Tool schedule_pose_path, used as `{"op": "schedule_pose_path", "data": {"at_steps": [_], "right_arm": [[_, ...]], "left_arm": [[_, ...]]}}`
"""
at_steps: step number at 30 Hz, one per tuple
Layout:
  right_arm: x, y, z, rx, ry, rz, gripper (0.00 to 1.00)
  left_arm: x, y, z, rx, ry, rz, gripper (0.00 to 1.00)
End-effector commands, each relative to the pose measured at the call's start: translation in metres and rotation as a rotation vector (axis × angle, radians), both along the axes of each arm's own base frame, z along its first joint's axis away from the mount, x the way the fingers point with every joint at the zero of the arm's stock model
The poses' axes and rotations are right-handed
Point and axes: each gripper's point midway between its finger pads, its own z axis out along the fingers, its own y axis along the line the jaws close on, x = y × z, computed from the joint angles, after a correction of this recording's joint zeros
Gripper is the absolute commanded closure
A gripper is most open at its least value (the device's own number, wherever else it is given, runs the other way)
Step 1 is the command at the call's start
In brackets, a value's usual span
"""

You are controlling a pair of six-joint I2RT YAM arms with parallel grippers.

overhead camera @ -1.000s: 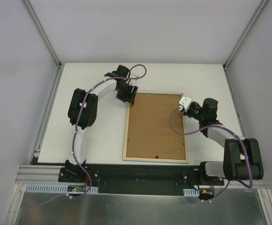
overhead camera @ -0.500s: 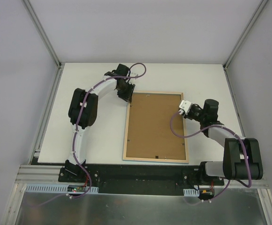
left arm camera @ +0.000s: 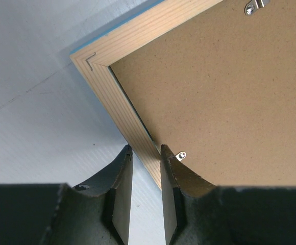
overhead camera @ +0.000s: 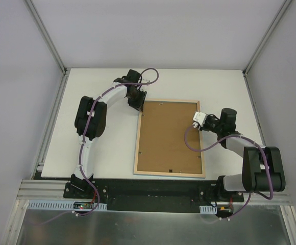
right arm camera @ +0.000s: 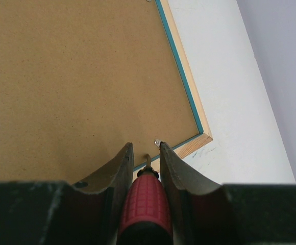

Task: Take the photo out of the frame
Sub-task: Release the photo frame item from the photo frame.

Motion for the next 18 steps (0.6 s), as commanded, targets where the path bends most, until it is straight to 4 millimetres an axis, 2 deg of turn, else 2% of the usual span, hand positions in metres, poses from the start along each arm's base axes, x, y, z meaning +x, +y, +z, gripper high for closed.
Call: {"op": "schedule_pose_path", "data": {"at_steps": [1,9,18], "right_arm": [[0.007,-0.002,-0.001,-0.037,-0.016,0.018,0.99],[0.010,-0.004,-0.014,-0.073,-0.012,0.031,1.00],[0.022,0.003,-0.010,-0.086,-0.070,0.035,1.00]], "left_arm": [[0.002,0.003,-0.011,0.019,0.018,0.002,0.96],[0.000,0.003,-0.019,0.072,0.009,-0.004,0.98],[-0.003,0.000,-0.024,0.130,-0.014,-0.038,1.00]]}}
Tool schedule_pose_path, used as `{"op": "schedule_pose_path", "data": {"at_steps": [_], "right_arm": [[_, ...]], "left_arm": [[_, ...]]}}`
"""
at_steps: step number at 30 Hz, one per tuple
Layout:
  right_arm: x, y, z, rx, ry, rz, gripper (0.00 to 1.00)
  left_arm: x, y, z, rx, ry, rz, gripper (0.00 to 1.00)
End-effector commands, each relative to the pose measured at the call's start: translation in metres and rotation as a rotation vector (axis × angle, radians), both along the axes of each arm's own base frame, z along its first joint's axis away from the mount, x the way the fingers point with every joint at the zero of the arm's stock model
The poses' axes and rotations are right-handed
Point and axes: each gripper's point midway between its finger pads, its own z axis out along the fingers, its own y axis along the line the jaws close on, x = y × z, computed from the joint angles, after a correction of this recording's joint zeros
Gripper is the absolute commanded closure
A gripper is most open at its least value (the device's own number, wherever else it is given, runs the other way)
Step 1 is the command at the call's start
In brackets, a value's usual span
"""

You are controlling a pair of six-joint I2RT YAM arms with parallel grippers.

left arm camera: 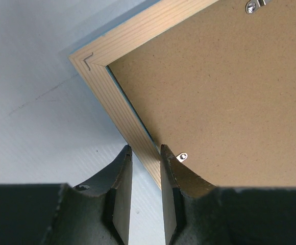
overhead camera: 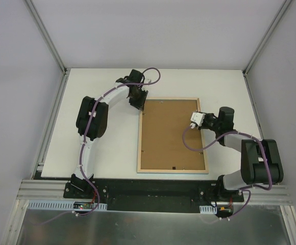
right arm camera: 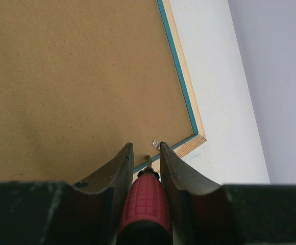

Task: Take the photo out of the frame
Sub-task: Release the photo frame item from the photo frame.

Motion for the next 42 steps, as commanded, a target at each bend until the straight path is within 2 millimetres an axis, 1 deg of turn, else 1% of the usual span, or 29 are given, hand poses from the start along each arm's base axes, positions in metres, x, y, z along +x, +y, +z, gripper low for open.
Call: {"op": "schedule_pose_path", "data": {"at_steps": [1,7,11,15,18,22,26,29,35,38,42], "right_arm": [[0.004,0.005,-0.002,-0.009,0.001,0.009,0.99],[0.006,0.013,0.006,0.001,-0.013,0.027,0.99],[0.007,0.012,0.007,0.004,-0.010,0.022,1.00],[0.010,0.014,0.015,0.070,0.023,0.005,1.00],[0.015,0.015,0.020,0.078,0.020,-0.003,1.00],[0.023,0.008,0.015,0.048,0.020,-0.038,1.00],[0.024,0.004,0.008,0.026,0.024,-0.047,0.99],[0.026,0.007,0.007,0.033,0.019,-0.042,1.00],[0.037,0.008,0.008,0.030,-0.025,-0.062,1.00],[0.040,0.008,0.006,0.016,-0.063,-0.068,1.00],[0.038,0.011,-0.005,-0.048,-0.119,-0.041,1.00]], "left_arm": [[-0.010,0.002,-0.022,0.089,0.020,-0.059,1.00],[-0.012,0.003,-0.023,0.105,0.020,-0.073,1.00],[-0.014,0.005,-0.022,0.107,0.020,-0.082,1.00],[-0.014,0.005,-0.020,0.107,0.013,-0.090,1.00],[-0.015,0.005,-0.018,0.105,0.009,-0.097,1.00],[-0.016,0.005,-0.016,0.103,0.008,-0.105,1.00],[-0.018,0.004,-0.016,0.098,0.010,-0.116,1.00],[-0.019,0.004,-0.016,0.091,0.013,-0.124,1.00],[-0.022,0.002,-0.012,0.081,0.010,-0.142,1.00],[-0.024,0.001,-0.012,0.078,0.010,-0.152,1.00],[-0.026,-0.002,-0.012,0.082,0.005,-0.172,1.00]]}}
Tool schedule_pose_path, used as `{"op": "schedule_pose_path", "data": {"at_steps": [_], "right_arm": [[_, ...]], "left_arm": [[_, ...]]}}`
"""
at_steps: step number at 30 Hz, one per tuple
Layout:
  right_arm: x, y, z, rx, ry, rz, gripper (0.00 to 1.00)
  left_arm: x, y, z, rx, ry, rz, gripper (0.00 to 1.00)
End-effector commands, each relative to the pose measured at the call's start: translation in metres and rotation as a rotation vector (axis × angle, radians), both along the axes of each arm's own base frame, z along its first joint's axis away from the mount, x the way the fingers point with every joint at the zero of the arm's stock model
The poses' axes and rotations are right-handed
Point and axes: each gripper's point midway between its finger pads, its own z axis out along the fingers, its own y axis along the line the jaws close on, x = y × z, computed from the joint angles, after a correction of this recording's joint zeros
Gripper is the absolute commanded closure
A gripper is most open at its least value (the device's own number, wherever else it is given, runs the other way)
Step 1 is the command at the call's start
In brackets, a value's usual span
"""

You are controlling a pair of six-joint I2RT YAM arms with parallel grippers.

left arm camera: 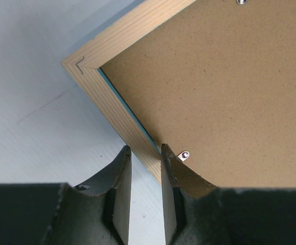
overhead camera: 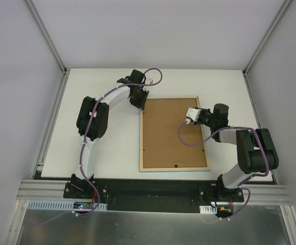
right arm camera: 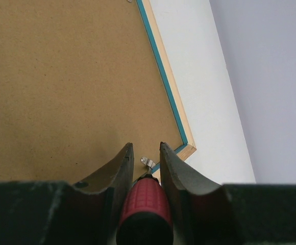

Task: Take the photo out of the frame
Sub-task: Release the photo frame item from the photo frame.

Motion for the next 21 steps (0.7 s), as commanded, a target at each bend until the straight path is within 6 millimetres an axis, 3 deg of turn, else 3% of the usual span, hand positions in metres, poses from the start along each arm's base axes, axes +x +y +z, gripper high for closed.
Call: {"op": "schedule_pose_path", "data": {"at_steps": [1,15,21], "right_arm": [[0.003,0.000,-0.010,-0.066,-0.064,0.008,1.00],[-0.014,0.004,-0.040,-0.262,-0.066,0.201,1.00],[-0.014,0.010,-0.041,-0.234,-0.026,0.230,1.00]], "left_arm": [[-0.030,-0.001,-0.011,0.052,0.052,-0.128,1.00],[-0.035,-0.005,-0.014,0.106,0.028,-0.200,1.00],[-0.042,-0.008,-0.016,0.104,0.038,-0.232,1.00]]}}
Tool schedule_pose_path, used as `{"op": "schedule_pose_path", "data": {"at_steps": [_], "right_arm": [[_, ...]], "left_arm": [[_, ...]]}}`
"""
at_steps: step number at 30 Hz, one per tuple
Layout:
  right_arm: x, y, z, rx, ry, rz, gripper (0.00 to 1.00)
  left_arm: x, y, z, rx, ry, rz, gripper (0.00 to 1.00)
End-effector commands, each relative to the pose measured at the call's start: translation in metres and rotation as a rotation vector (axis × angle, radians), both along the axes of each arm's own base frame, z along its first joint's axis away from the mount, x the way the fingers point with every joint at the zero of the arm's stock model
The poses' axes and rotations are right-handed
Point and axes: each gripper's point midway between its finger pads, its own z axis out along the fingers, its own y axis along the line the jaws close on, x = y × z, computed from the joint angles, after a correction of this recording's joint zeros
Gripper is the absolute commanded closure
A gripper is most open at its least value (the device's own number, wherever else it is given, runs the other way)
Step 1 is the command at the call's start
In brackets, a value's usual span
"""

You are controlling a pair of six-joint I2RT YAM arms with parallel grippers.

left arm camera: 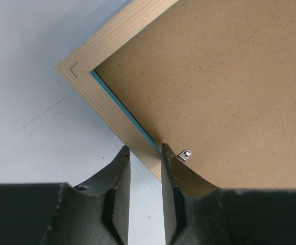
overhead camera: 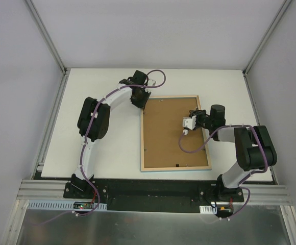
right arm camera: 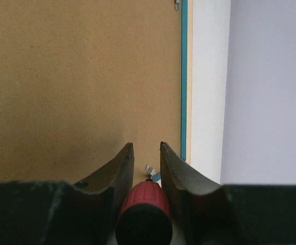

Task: Take the photo out of the frame
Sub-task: Release the photo frame item from the photo frame.

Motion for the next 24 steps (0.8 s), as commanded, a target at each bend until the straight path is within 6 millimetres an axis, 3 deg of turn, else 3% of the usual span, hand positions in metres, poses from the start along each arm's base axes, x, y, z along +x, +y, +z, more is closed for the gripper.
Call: {"op": "schedule_pose_path", "data": {"at_steps": [1,13,15,19,24], "right_arm": [[-0.004,0.000,-0.017,0.035,0.133,-0.010,1.00],[0.019,0.001,0.021,0.357,0.296,-0.211,1.00],[0.015,-0.001,0.019,0.286,0.234,-0.158,0.99],[0.002,-0.006,-0.004,0.073,0.149,-0.045,1.00],[0.010,-0.018,-0.016,-0.157,-0.005,0.017,1.00]], "left_arm": [[-0.042,-0.005,-0.016,0.055,0.091,-0.174,1.00],[-0.046,-0.009,-0.012,0.032,0.096,-0.195,1.00],[-0.046,-0.009,-0.012,0.032,0.096,-0.199,1.00],[-0.047,-0.010,-0.013,0.033,0.101,-0.210,1.00],[-0.051,-0.014,-0.012,0.029,0.103,-0.232,1.00]]}}
